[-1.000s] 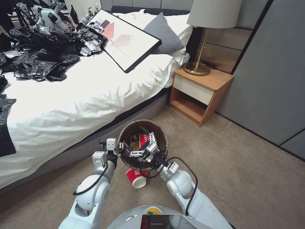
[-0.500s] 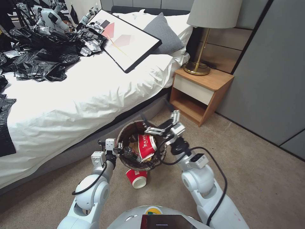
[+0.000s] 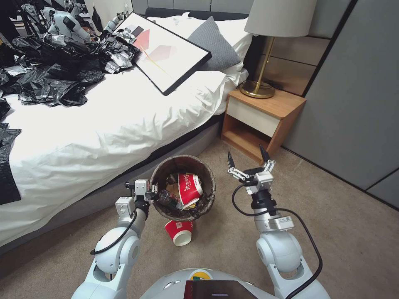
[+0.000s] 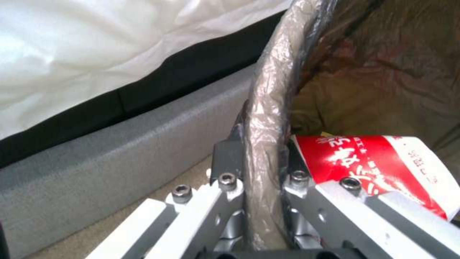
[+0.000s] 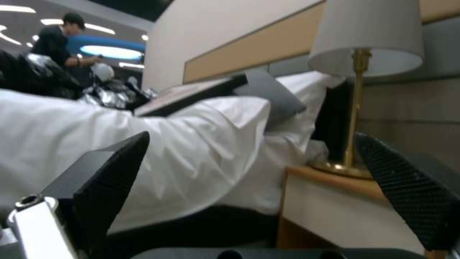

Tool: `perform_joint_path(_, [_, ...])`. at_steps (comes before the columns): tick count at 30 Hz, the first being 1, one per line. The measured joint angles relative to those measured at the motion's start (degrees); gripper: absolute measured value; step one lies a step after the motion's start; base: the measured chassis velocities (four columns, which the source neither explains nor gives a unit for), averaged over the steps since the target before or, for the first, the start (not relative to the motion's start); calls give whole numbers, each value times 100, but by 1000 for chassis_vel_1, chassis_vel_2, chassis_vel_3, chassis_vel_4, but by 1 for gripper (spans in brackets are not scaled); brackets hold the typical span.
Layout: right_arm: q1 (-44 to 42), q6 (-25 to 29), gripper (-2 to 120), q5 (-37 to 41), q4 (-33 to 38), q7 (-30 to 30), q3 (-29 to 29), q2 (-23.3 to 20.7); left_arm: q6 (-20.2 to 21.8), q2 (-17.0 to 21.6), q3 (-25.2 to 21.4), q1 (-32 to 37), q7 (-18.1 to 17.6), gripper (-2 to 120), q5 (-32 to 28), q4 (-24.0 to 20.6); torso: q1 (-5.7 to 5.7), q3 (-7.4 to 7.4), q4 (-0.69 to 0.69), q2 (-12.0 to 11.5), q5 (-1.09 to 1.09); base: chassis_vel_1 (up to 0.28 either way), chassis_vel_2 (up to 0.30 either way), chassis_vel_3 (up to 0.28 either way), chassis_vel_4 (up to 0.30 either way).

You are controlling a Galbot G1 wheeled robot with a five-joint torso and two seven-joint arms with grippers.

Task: Pick up the trash bin, then pick up the garbage from the floor and place it into the trash bin.

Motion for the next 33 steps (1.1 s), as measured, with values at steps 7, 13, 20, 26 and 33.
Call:
perform_joint_path(7, [37,70,100,37,-324,20,23,88,0,-1,-7,0,22,3,25,-12,0,1,0,0,0,0,0,0,0])
perform_joint_path(13, [123,69,100,79,-386,7,-25,122,-18,-3,-10,-7,44,3,26,-13,0,1,0,0,0,0,0,0,0])
perform_joint_path(20, [133,66,100,107,-392,-5,-23,115,-34,-4,-9,-15,59,3,27,-12,0,1,0,0,-1,34,27,34,26])
perform_joint_path(26, [135,64,100,118,-392,-14,-18,111,-41,-2,4,-19,64,3,27,-10,0,0,0,0,0,77,64,71,81])
perform_joint_path(33, [142,52,100,122,-401,-17,-43,109,-46,7,8,-9,66,3,25,-9,0,0,1,0,0,123,120,100,107])
